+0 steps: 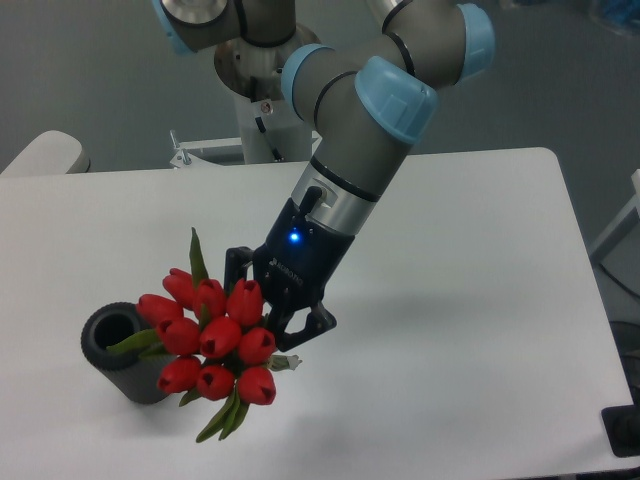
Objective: Insert the flowers into the vase
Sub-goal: 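Move the held red tulip bunch over the dark grey vase opening, then tilt the gripper and lower the tulip stems into the vase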
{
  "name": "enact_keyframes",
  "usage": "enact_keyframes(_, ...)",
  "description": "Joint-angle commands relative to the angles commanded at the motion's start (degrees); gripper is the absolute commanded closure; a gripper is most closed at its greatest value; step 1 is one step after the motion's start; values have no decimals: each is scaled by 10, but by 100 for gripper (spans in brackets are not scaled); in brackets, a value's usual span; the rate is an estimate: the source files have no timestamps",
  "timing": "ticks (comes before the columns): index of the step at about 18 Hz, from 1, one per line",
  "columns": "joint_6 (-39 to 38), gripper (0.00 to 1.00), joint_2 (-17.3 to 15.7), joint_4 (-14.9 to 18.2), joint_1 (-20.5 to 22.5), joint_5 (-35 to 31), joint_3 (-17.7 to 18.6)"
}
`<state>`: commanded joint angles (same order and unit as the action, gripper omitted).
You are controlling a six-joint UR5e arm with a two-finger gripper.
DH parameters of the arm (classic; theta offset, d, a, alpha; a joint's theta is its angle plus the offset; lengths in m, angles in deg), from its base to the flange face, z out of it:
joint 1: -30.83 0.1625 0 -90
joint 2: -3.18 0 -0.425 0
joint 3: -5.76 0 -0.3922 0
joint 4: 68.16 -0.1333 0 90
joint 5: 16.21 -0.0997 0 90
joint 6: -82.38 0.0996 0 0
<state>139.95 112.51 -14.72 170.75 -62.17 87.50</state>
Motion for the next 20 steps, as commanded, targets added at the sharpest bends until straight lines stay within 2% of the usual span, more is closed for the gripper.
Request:
enact_keyframes(7, -3, 66, -1, 0, 0, 32, 4)
enact_keyframes(14, -42, 66, -2, -3, -5, 48, 0)
enact_keyframes(20, -154, 66, -1, -82, -25, 56, 1)
